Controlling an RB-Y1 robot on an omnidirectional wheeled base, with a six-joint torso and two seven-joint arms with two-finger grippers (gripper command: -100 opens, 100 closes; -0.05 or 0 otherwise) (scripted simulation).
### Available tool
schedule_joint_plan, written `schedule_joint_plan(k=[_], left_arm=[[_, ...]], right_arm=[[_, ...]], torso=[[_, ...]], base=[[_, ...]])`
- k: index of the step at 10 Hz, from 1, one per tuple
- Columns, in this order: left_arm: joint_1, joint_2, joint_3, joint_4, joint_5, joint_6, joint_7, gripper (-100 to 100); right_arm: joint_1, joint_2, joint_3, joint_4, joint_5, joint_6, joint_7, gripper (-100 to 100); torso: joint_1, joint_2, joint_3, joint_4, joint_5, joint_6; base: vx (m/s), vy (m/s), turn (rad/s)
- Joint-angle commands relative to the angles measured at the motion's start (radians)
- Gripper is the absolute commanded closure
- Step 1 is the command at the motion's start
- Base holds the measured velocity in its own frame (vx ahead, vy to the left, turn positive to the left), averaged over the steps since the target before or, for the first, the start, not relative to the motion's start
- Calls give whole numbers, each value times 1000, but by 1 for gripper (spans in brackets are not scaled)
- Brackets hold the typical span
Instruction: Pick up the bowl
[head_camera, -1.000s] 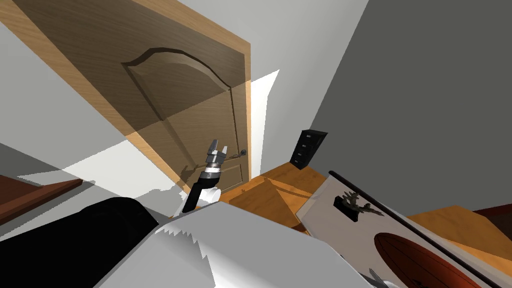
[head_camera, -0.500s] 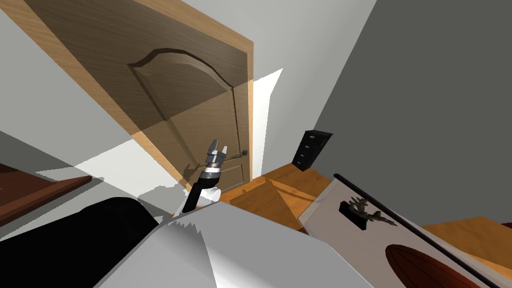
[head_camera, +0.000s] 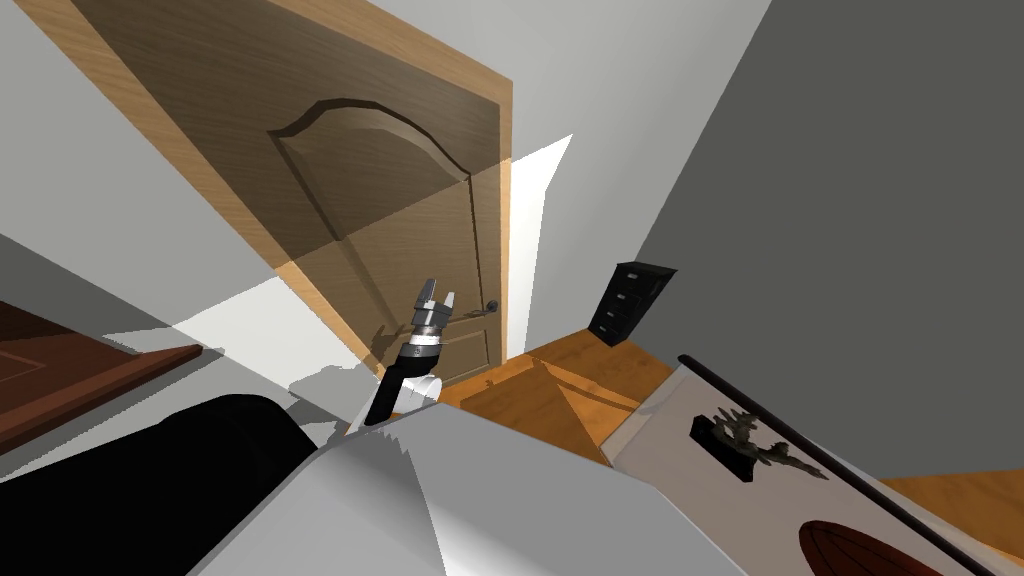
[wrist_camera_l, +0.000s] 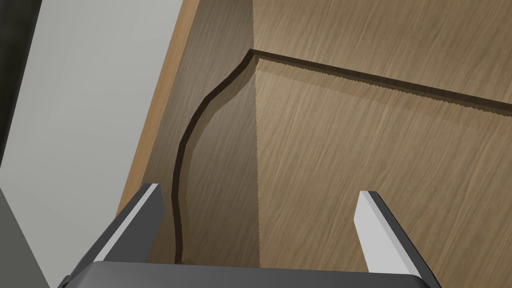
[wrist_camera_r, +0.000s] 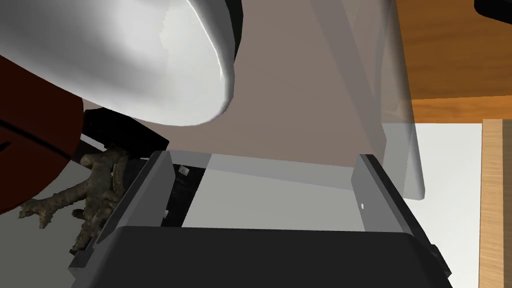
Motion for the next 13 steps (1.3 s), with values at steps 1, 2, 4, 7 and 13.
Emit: schedule_joint_plan(k=[1,2,4,7,13], left_arm=[[0,0,0,0,0,0,0,0],[0,0,0,0,0,0,0,0],[0,0,0,0,0,0,0,0],[0,0,0,0,0,0,0,0],[0,0,0,0,0,0,0,0]], right_arm=[[11,-4,9,4,31,15,-5,-100],[4,-18,8,45,63,13,7,-100],[-8,-42,10,116,117,9,27,-100],[-14,-51,12,139,142,7,35,-100],[-16,-60,18,180,182,7,39,-100]], torso=[[0,0,0,0,0,0],[0,1,0,0,0,0],[0,0,0,0,0,0],[0,1,1,0,0,0],[1,2,1,0,0,0]], base=[[20,-11,34],[20,-11,39],[26,-22,58],[15,-14,15],[3,-5,9]])
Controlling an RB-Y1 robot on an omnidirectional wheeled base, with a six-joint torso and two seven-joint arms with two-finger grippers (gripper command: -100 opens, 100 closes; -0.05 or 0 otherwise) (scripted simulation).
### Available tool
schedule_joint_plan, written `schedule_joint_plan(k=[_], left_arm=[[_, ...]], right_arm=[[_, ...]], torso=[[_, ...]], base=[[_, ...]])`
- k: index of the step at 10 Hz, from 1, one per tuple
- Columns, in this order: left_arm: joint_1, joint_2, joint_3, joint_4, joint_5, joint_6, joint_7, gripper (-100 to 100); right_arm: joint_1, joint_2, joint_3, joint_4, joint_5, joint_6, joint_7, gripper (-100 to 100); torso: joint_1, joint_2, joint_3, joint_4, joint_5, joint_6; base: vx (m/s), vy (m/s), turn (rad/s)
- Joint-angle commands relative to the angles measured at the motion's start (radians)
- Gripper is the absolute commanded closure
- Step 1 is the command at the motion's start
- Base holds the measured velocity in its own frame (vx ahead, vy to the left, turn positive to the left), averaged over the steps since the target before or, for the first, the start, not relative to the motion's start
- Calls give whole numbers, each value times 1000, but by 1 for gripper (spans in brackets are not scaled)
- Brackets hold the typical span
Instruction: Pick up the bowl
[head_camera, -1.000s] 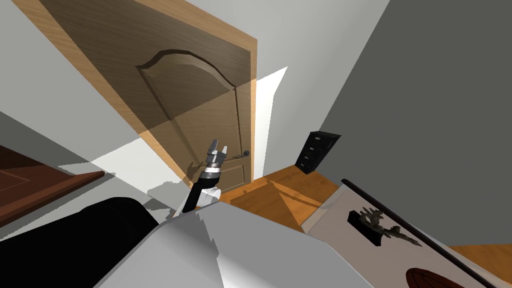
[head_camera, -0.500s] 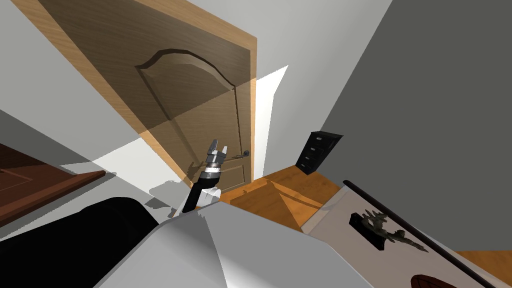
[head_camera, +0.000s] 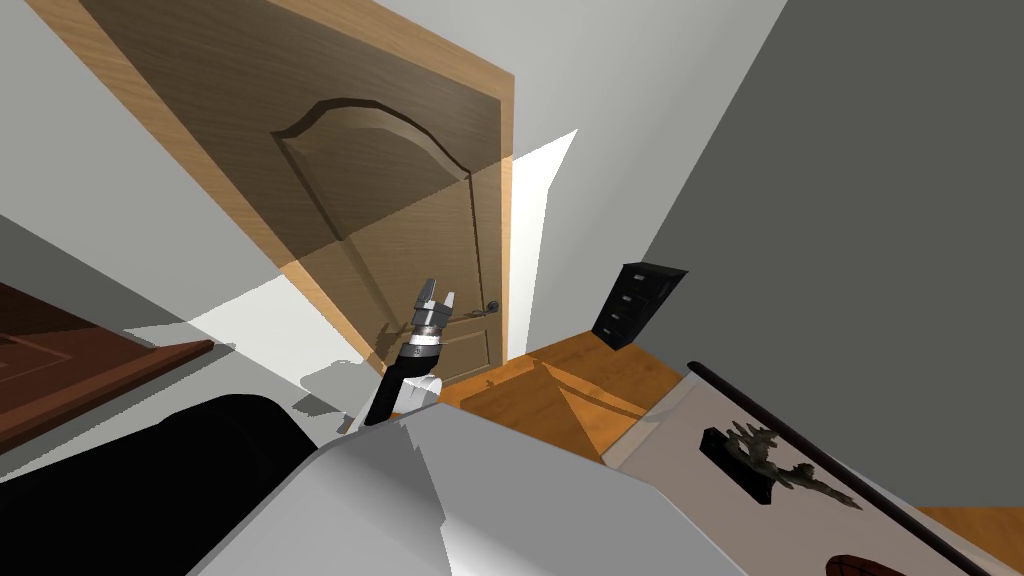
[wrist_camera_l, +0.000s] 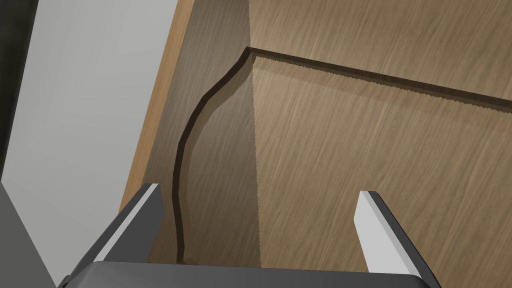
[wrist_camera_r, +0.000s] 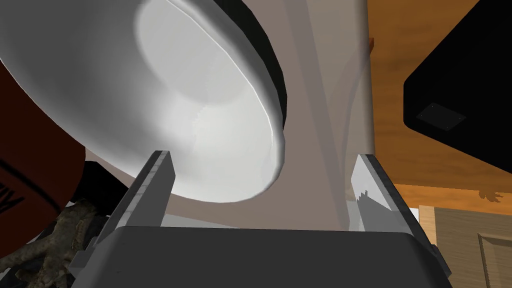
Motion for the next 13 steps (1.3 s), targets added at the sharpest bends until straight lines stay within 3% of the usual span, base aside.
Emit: schedule_joint_plan(k=[1,2,4,5,6,10,11,12,13], left_arm=[[0,0,0,0,0,0,0,0],[0,0,0,0,0,0,0,0],[0,0,0,0,0,0,0,0],[0,0,0,0,0,0,0,0],[0,0,0,0,0,0,0,0],[0,0,0,0,0,0,0,0],[0,0,0,0,0,0,0,0],[0,0,0,0,0,0,0,0],[0,0,0,0,0,0,0,0]], right_arm=[[0,0,0,0,0,0,0,0],[-18,25,17,6,-8,33,7,-100],[-33,45,30,11,-14,59,12,-100],[-21,38,28,-3,-8,49,3,-100],[-21,39,30,-5,-8,55,0,100],[-21,40,30,-4,-9,54,-1,100],[-21,40,30,-4,-9,54,-1,0],[-11,15,10,4,-5,20,4,100],[-4,5,3,1,-2,7,1,100]], torso=[[0,0,0,0,0,0],[0,0,0,0,0,0],[-4,1,1,0,-1,0],[-5,2,1,0,-1,0],[-2,1,1,0,-1,0],[0,0,0,0,0,-1],[0,0,0,0,1,-1],[1,0,0,0,1,-1],[4,-1,-1,-1,2,0]], base=[[0,0,0],[-14,-42,58],[-27,-75,45],[-17,-34,14],[-2,-7,-1],[0,0,0],[0,0,0],[25,54,-64],[23,89,-73]])
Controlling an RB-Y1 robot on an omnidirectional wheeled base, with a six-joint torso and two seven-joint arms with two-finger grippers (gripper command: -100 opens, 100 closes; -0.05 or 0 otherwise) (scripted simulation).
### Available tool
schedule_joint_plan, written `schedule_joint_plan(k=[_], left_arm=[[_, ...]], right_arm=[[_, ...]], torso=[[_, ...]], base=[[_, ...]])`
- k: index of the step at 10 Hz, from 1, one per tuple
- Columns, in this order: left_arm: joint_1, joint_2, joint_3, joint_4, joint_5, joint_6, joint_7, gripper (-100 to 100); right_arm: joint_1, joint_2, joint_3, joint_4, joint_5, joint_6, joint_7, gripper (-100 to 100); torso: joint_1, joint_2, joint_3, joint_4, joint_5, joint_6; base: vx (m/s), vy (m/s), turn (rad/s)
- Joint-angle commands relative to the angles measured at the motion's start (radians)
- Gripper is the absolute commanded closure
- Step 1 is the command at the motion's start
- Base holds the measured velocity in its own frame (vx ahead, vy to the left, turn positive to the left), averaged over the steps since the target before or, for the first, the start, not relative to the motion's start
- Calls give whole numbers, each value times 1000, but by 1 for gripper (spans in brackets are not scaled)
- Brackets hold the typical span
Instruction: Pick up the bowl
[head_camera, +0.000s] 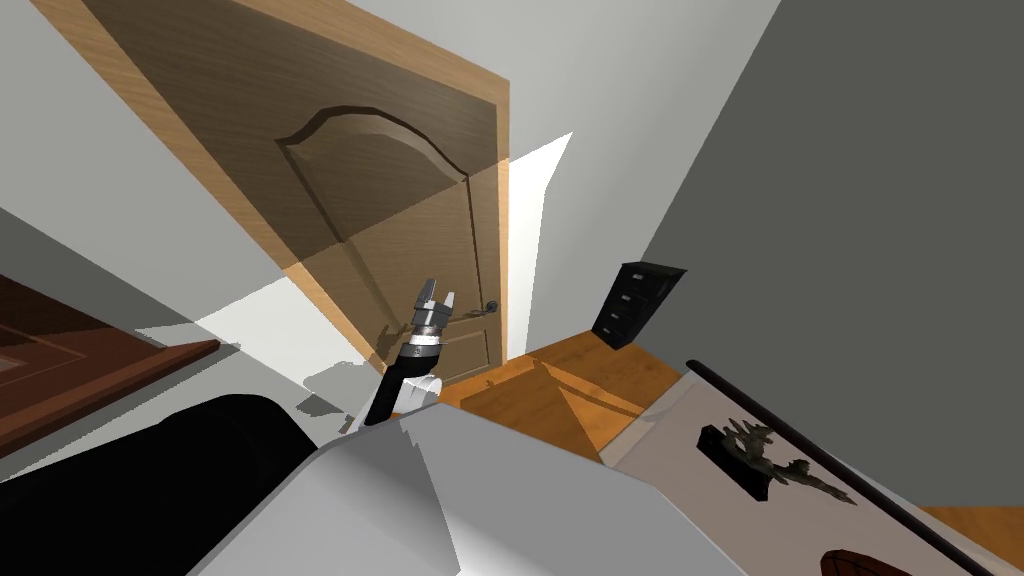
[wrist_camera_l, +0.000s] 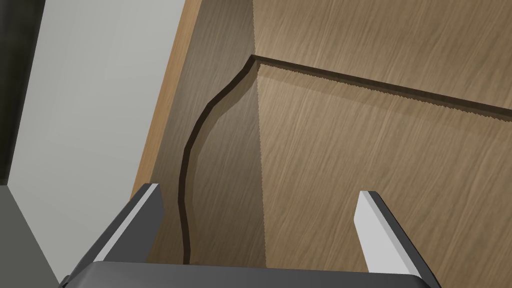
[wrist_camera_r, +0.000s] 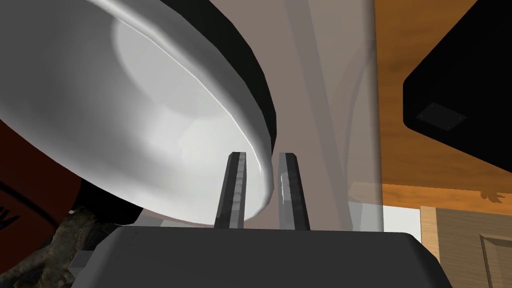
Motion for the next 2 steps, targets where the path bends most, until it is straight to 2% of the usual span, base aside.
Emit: schedule_joint_plan(k=[1,2], left_arm=[[0,0,0,0,0,0,0,0],[0,0,0,0,0,0,0,0]], right_arm=[[0,0,0,0,0,0,0,100],[2,-1,0,-1,1,-3,-2,0]], torso=[[0,0,0,0,0,0],[-2,0,0,0,0,-1]], base=[[5,40,-21],[1,8,0]])
